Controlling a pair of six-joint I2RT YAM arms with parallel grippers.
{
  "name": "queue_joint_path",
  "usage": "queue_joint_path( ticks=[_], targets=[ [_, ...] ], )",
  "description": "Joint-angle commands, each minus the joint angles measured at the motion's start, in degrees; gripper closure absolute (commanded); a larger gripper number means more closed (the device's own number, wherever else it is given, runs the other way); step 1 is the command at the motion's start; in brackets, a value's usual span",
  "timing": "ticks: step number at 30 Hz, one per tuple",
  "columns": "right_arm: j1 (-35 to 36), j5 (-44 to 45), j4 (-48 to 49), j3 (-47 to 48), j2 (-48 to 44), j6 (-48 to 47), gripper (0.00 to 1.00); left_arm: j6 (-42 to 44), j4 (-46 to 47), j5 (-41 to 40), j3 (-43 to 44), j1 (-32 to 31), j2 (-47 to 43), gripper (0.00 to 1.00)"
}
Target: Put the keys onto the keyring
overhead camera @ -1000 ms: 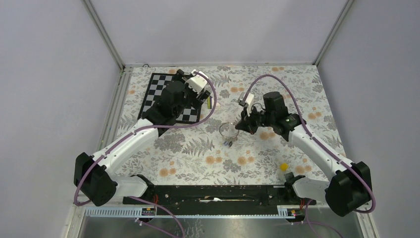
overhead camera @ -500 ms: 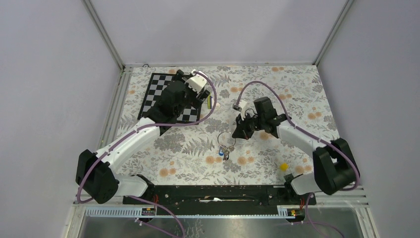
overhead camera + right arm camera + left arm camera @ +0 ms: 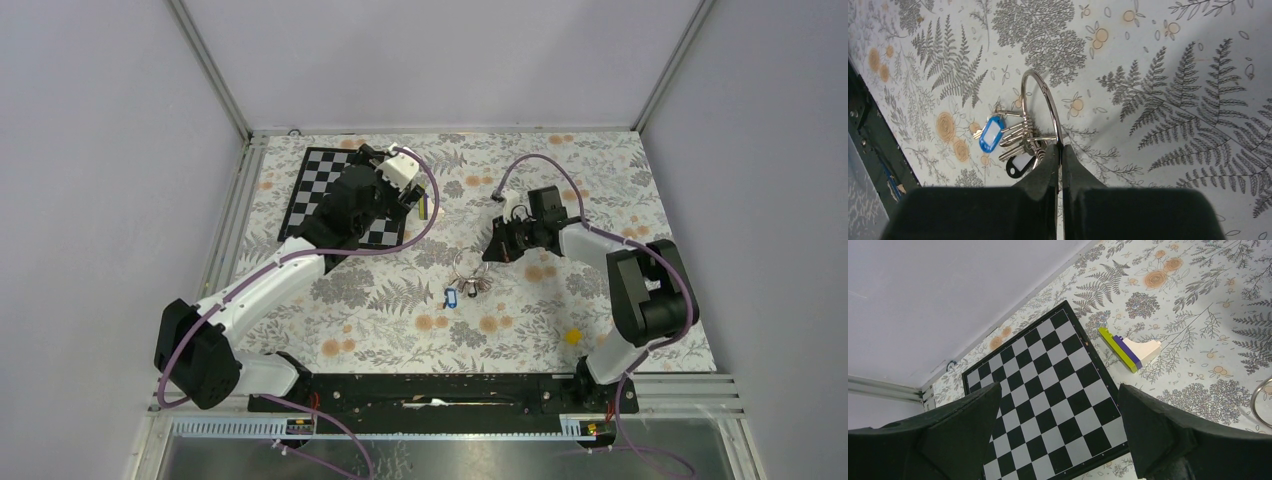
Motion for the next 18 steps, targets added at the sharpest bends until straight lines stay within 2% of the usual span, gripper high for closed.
queue_joint_path(
  ticks=[1,10,18],
  targets=[
    [-1.40,-1.30,1.95,4.25,3.62,0.96,1.00,-0.46,2.77,0.98,-0.16,0.26,0.47,0.01],
    [-5.00,-5.08,0.28,10.71,7.98,1.66,1.00,-0.47,2.22,1.72,-0.33,0.26,0.48,0.01],
    [-5.25,-10.16,-2.57,11.52,4.88,3.49,1.00,0.49,2.85,1.74,-0.77,0.26,1.21,0.01]
  ],
)
